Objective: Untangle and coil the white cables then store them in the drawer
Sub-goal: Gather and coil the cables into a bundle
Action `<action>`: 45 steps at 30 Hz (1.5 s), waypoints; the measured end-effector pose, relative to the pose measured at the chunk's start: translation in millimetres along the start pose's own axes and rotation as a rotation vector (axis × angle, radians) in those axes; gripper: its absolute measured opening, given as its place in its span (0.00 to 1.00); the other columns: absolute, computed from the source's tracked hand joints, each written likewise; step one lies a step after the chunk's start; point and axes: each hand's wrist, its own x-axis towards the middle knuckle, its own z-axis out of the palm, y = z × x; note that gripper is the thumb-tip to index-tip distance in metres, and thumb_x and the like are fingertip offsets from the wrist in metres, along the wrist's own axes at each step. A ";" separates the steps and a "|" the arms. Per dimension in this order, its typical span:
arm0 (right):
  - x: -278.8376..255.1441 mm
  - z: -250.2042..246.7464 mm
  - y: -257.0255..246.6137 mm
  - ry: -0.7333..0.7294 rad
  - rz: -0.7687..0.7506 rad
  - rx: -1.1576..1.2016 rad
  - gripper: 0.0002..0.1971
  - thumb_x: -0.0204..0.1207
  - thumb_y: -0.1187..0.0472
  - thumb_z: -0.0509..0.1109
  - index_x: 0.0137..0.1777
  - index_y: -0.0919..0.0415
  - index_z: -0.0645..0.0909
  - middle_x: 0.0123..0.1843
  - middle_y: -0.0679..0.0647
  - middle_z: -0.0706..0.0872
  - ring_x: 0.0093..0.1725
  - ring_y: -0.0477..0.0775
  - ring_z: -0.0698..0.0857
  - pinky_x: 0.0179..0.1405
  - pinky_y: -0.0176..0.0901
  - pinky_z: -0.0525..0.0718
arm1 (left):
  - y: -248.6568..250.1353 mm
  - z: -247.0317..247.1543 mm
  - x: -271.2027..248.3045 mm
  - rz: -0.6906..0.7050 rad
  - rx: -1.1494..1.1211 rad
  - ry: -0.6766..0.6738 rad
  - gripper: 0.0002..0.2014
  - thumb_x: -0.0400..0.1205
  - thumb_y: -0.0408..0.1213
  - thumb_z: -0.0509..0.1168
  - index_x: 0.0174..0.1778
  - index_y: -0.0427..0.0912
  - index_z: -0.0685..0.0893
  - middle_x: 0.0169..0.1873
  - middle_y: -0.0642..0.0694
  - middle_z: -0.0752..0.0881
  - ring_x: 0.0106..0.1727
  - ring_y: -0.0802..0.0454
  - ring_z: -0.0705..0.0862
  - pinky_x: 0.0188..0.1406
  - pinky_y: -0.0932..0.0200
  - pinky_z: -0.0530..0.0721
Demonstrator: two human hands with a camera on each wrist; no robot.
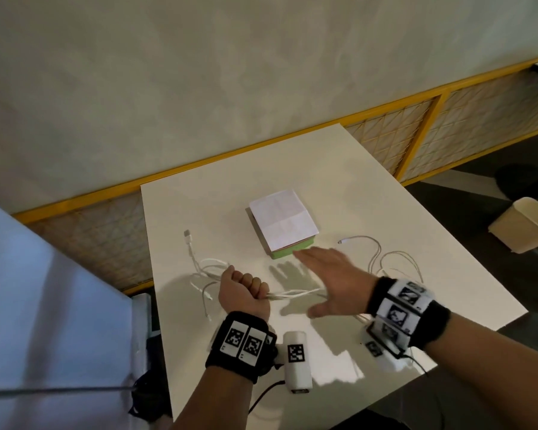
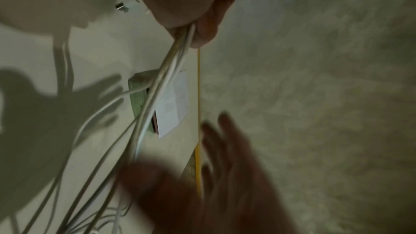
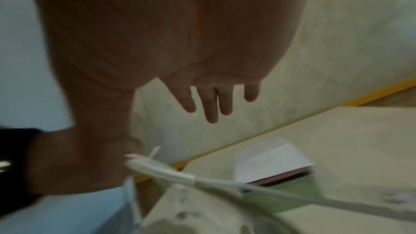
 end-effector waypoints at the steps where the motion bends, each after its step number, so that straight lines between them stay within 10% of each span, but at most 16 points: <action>1: 6.7 1.7 -17.2 0.018 -0.032 0.037 0.48 0.70 0.46 0.72 0.82 0.56 0.46 0.81 0.60 0.61 0.79 0.60 0.61 0.80 0.55 0.55 | -4.2 2.5 -3.6 -0.007 0.006 -0.011 0.21 0.82 0.38 0.55 0.23 0.47 0.57 0.12 0.53 0.57 0.11 0.55 0.55 0.14 0.68 0.54; 3: 19.5 12.4 -44.9 0.033 -0.073 0.129 0.31 0.74 0.59 0.66 0.75 0.63 0.58 0.67 0.66 0.78 0.60 0.63 0.77 0.62 0.55 0.75 | -9.0 5.8 -9.3 -0.021 0.012 -0.031 0.23 0.83 0.38 0.56 0.21 0.48 0.57 0.11 0.53 0.57 0.11 0.54 0.55 0.13 0.69 0.56; 5: 27.5 26.4 -60.9 0.043 -0.039 0.200 0.17 0.74 0.68 0.59 0.62 0.65 0.65 0.54 0.68 0.83 0.45 0.63 0.79 0.42 0.49 0.73 | -6.6 5.5 -10.7 -0.020 0.019 -0.040 0.24 0.83 0.39 0.55 0.20 0.48 0.57 0.12 0.52 0.58 0.11 0.53 0.56 0.13 0.69 0.58; 8: 33.1 37.6 -66.9 0.089 0.031 0.148 0.13 0.76 0.65 0.56 0.60 0.65 0.66 0.51 0.67 0.86 0.45 0.68 0.84 0.36 0.47 0.70 | -2.2 -0.8 -5.0 -0.034 -0.012 -0.059 0.25 0.84 0.39 0.54 0.19 0.47 0.57 0.12 0.52 0.58 0.12 0.53 0.56 0.13 0.68 0.58; 15: 23.5 29.8 -42.2 0.180 0.093 -0.172 0.20 0.81 0.42 0.52 0.54 0.59 0.75 0.50 0.63 0.86 0.48 0.68 0.84 0.37 0.48 0.71 | 18.9 -5.0 9.5 -0.120 -0.133 -0.100 0.24 0.82 0.36 0.54 0.18 0.46 0.57 0.10 0.51 0.56 0.09 0.54 0.56 0.14 0.70 0.60; 31: 9.9 37.6 24.2 0.159 0.213 -0.095 0.10 0.79 0.51 0.59 0.44 0.57 0.72 0.48 0.63 0.86 0.48 0.67 0.84 0.38 0.46 0.71 | 44.3 -9.0 28.4 0.044 -0.023 -0.003 0.20 0.83 0.36 0.53 0.24 0.47 0.58 0.11 0.53 0.57 0.11 0.54 0.55 0.12 0.68 0.55; 34: 7.5 35.1 31.8 0.124 0.188 -0.071 0.22 0.73 0.46 0.67 0.62 0.57 0.74 0.61 0.58 0.82 0.63 0.61 0.80 0.59 0.48 0.72 | 34.5 -7.3 17.0 0.083 0.002 -0.028 0.20 0.82 0.36 0.55 0.24 0.47 0.57 0.12 0.53 0.57 0.11 0.55 0.55 0.13 0.68 0.55; 36: 3.0 28.6 27.8 0.084 0.164 -0.082 0.41 0.67 0.38 0.70 0.77 0.52 0.60 0.76 0.55 0.69 0.78 0.57 0.65 0.80 0.57 0.55 | 27.6 -5.2 9.0 0.100 0.006 -0.058 0.21 0.82 0.36 0.56 0.24 0.47 0.57 0.12 0.53 0.56 0.12 0.55 0.54 0.14 0.67 0.55; 40: 9.6 16.5 -15.5 0.095 -0.028 -0.037 0.52 0.67 0.39 0.72 0.82 0.55 0.43 0.85 0.55 0.51 0.84 0.54 0.47 0.80 0.55 0.37 | 14.4 3.7 -3.6 0.080 -0.001 -0.129 0.24 0.82 0.36 0.56 0.19 0.48 0.58 0.12 0.53 0.55 0.14 0.54 0.51 0.15 0.66 0.54; 43: 33.2 24.7 -47.1 0.086 -0.049 0.134 0.39 0.76 0.53 0.67 0.80 0.63 0.51 0.77 0.63 0.69 0.77 0.61 0.67 0.80 0.53 0.54 | 8.2 14.0 -12.3 0.060 0.002 -0.178 0.27 0.83 0.36 0.56 0.15 0.48 0.58 0.11 0.53 0.56 0.12 0.55 0.54 0.15 0.66 0.54; 45: 41.7 30.4 -57.1 0.143 -0.005 0.290 0.20 0.79 0.58 0.62 0.69 0.63 0.66 0.61 0.66 0.83 0.61 0.68 0.81 0.63 0.54 0.76 | 10.6 15.7 -13.6 0.048 -0.011 -0.189 0.27 0.83 0.37 0.56 0.16 0.48 0.58 0.11 0.53 0.56 0.12 0.55 0.54 0.15 0.65 0.55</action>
